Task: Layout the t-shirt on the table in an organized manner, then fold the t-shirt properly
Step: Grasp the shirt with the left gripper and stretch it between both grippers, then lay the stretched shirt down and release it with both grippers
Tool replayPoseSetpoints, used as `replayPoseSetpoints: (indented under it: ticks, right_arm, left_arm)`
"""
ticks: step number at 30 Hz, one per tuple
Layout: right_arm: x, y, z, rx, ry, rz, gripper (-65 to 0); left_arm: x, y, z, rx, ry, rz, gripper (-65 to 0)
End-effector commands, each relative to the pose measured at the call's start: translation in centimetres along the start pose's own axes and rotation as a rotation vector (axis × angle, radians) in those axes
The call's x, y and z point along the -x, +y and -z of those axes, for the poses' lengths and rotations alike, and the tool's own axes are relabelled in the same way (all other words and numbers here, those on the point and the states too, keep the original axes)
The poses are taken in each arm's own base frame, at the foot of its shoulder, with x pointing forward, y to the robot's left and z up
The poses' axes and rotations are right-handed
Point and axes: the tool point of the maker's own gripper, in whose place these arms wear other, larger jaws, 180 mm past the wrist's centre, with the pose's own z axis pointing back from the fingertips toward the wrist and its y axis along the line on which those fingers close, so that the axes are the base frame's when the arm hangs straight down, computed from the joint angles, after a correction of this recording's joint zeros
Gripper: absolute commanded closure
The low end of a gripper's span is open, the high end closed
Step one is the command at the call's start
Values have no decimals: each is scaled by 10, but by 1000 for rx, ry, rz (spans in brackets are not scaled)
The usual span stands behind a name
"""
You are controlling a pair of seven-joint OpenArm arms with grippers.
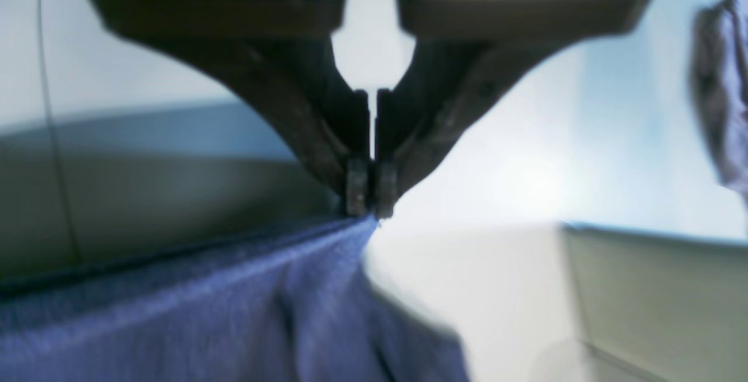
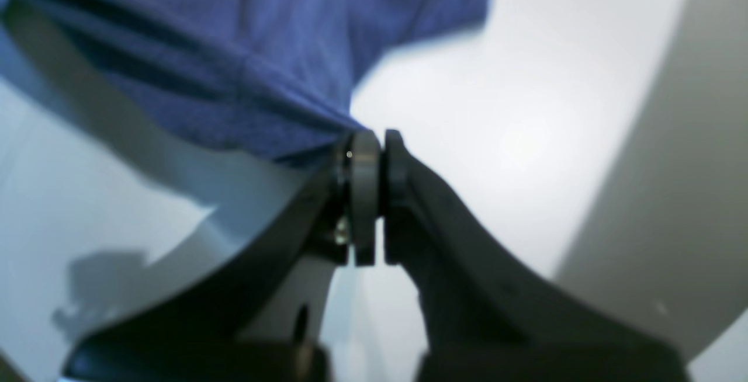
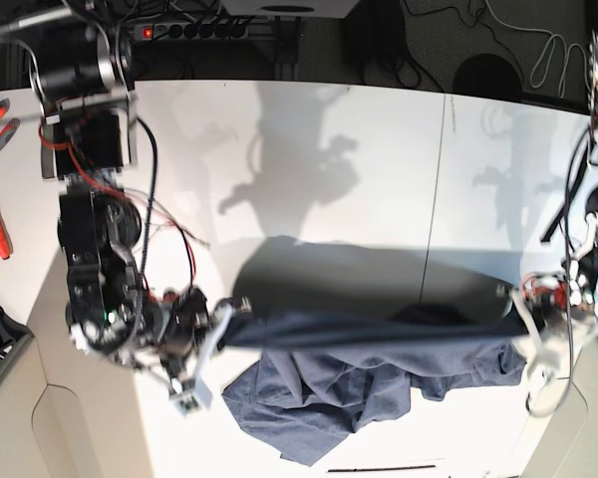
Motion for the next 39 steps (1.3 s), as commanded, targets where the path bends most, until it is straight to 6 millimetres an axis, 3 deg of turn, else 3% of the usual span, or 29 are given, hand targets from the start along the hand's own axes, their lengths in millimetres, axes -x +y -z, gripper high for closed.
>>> replayPoseSetpoints:
  ticks: [1, 4, 8, 13, 17, 20, 21, 24, 25, 32, 39]
  right_arm:
    - [3, -23, -8, 71, 16, -1, 0]
    - [47, -15, -8, 7, 138, 33, 0]
    - [83, -1, -11, -69, 205, 43, 0]
    - [119, 11, -10, -94, 271, 62, 0]
    - [131, 16, -10, -104, 293, 69, 0]
    - [125, 16, -8, -103, 257, 70, -22]
    - [120, 16, -7, -104, 233, 68, -64]
    - [103, 26, -6, -167, 151, 53, -192]
    - [97, 31, -7, -196, 125, 58, -214]
    - [51, 69, -11, -365, -15, 86, -217]
    - [16, 116, -16, -511, -118, 101, -217]
  left_arm:
    - [5, 29, -6, -98, 20, 16, 0]
    - [42, 15, -4, -74, 121, 29, 0]
    - [79, 10, -6, -88, 243, 73, 0]
    - [104, -1, -8, -67, 299, 82, 0]
    - [115, -12, -8, -34, 319, 99, 0]
    - [118, -15, -8, -16, 323, 115, 0]
    - [117, -15, -8, -17, 323, 115, -42]
    - [114, -13, -7, -23, 307, 128, -253]
    - [114, -12, -7, -31, 306, 136, -291]
    - [105, 32, -14, -273, 295, 219, -303]
    - [80, 36, -15, -297, 209, 221, -303]
